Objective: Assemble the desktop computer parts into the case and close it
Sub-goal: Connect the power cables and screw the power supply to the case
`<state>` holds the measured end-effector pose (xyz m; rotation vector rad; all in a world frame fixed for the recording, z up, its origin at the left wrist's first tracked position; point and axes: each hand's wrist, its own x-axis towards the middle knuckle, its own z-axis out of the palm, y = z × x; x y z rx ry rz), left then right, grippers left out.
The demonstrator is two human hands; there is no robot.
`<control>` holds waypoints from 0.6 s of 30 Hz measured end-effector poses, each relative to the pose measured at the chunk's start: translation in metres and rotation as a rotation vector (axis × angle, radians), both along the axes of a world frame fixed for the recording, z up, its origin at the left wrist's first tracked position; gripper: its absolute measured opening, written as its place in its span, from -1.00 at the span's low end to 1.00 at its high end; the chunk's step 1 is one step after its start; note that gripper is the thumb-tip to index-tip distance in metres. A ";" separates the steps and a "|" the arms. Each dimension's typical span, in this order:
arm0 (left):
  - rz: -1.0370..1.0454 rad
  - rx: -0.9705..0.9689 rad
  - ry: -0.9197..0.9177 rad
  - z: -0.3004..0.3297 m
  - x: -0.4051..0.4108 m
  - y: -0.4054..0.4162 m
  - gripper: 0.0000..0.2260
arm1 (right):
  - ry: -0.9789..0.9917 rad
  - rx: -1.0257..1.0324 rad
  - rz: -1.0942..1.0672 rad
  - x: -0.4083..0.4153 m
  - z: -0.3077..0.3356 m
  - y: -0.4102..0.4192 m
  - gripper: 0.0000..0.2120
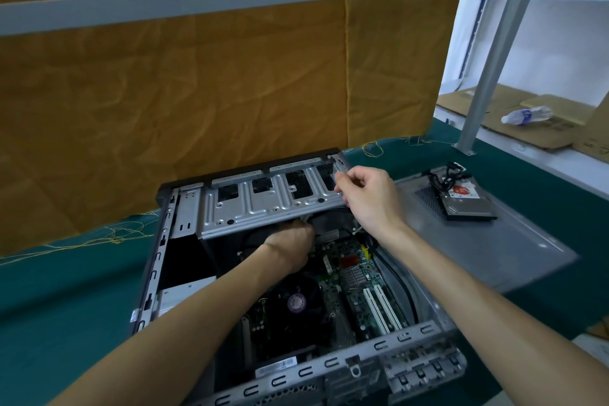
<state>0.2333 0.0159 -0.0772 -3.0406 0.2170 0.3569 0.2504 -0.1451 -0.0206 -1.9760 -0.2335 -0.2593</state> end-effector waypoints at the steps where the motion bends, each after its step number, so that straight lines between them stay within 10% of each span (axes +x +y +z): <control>1: 0.003 0.005 0.000 0.000 0.000 0.000 -0.65 | 0.002 -0.002 0.001 0.000 0.000 0.000 -0.63; 11: -0.016 0.015 -0.037 -0.002 0.001 -0.001 -0.59 | -0.017 -0.031 0.005 -0.001 0.002 0.000 -0.62; 18: -0.155 0.407 -0.128 0.005 0.002 0.003 -0.64 | -0.029 -0.050 0.025 -0.003 0.001 0.000 -0.62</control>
